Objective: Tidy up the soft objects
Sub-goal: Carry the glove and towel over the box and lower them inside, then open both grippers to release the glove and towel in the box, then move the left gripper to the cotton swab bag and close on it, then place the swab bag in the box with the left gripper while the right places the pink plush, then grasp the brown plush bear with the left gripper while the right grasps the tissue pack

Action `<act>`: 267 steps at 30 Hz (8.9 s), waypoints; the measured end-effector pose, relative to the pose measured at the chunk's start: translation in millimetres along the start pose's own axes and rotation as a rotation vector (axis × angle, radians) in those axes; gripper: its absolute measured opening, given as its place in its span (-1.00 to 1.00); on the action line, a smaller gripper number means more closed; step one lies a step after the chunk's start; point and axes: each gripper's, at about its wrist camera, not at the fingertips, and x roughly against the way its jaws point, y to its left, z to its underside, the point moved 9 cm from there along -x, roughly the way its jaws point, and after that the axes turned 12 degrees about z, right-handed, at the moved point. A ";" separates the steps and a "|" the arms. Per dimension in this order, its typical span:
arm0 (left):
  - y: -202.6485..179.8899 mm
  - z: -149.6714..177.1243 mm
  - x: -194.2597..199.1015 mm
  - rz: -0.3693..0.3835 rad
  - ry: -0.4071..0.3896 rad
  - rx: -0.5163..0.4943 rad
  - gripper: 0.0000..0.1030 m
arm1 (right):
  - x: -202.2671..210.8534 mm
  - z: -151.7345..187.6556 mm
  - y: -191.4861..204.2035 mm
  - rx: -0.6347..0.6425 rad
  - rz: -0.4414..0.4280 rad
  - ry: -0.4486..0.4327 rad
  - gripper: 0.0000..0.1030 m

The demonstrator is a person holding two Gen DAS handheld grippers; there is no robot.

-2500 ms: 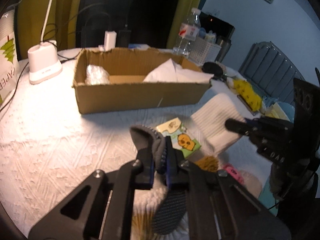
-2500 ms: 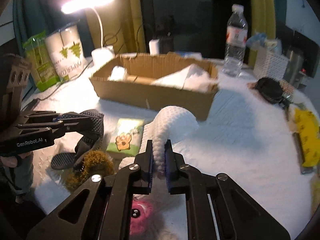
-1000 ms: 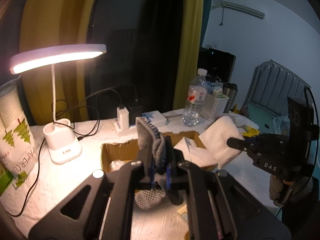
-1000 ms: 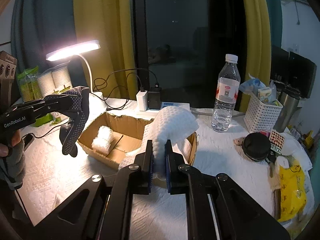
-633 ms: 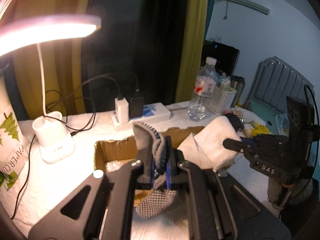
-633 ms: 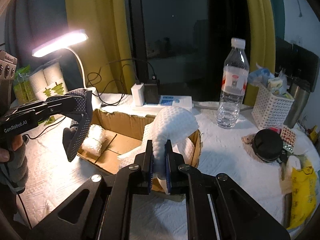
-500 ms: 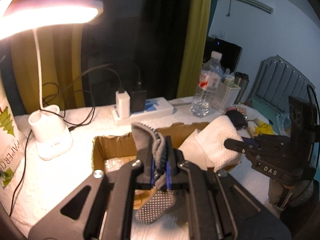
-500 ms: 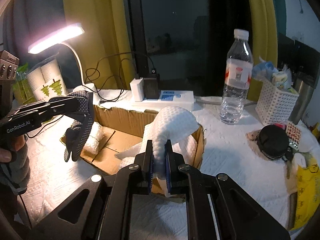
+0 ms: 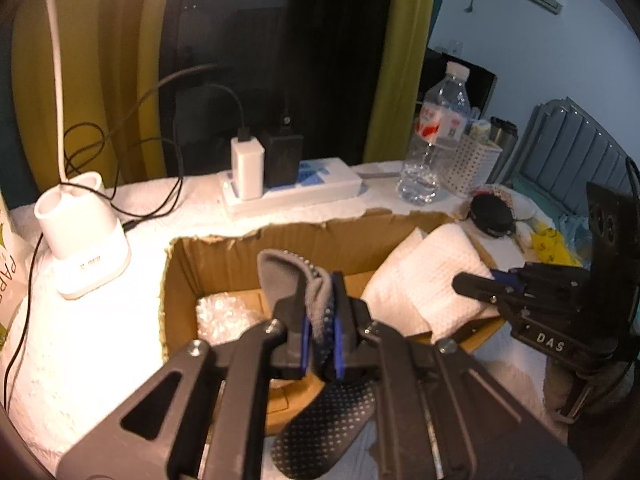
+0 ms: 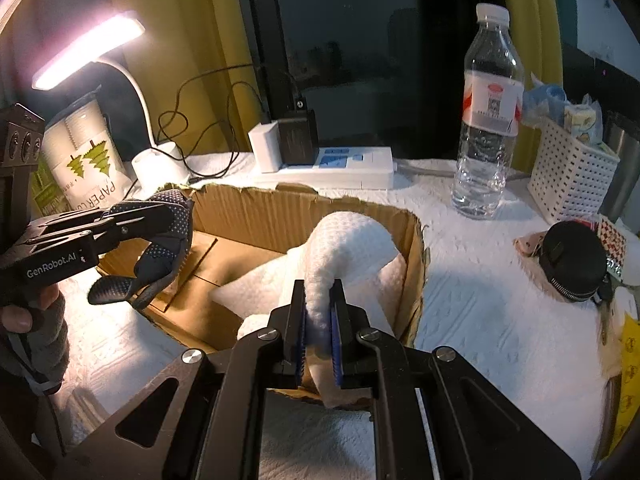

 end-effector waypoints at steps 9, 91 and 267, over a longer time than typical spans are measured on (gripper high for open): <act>4.8 6.7 -4.5 -0.032 0.031 0.015 -0.58 | -2.8 1.8 -0.1 -0.005 0.001 0.024 -0.70; -28.6 123.9 129.6 0.008 0.018 0.053 0.61 | 119.8 78.1 62.6 0.042 0.042 -0.010 0.02; -53.8 38.8 106.1 -0.003 -0.080 -0.014 0.39 | 107.4 20.6 40.0 0.038 0.037 -0.086 0.13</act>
